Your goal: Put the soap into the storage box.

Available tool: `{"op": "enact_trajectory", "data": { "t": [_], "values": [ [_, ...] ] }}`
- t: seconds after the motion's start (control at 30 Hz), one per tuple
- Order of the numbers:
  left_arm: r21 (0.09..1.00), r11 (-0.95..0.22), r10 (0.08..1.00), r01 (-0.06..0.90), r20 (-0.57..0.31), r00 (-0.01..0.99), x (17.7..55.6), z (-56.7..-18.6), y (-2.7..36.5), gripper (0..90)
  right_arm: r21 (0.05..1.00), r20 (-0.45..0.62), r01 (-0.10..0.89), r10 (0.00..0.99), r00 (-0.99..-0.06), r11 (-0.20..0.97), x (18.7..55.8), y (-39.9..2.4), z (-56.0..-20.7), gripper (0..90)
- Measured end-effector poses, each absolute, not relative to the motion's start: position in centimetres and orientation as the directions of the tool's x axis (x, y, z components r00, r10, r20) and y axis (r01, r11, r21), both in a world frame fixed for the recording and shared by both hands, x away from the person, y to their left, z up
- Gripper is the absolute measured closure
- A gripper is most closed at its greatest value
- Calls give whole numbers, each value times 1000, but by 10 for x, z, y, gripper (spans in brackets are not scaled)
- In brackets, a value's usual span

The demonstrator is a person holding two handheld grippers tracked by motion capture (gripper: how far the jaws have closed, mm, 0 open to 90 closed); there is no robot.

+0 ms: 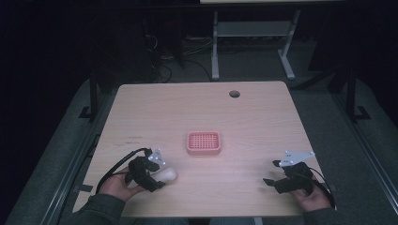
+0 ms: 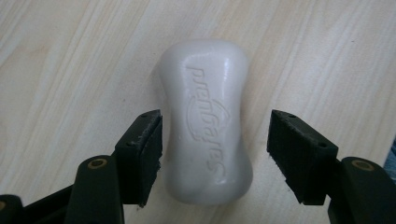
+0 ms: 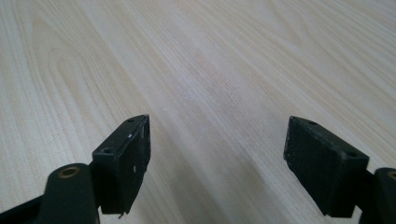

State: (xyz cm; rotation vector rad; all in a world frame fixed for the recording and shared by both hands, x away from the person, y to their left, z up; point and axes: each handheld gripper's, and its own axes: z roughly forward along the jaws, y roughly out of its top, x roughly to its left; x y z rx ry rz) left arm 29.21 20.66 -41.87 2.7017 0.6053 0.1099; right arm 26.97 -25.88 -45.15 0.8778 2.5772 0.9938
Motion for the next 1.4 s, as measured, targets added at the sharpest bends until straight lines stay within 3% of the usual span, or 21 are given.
{"op": "enact_trajectory", "data": {
  "t": [0.43,1.17,1.4],
  "values": [
    [303,-862,411,406,-51,910,306,-430,200,457,674,4,461,622,-783,576,269,-261,-452,227],
    [265,-888,387,376,-11,922,308,-430,194,493,687,-2,446,615,-788,574,269,-258,-449,228],
    [291,-886,370,362,-30,929,311,-423,189,494,692,-2,442,614,-790,571,269,-257,-449,228]
  ]
}}
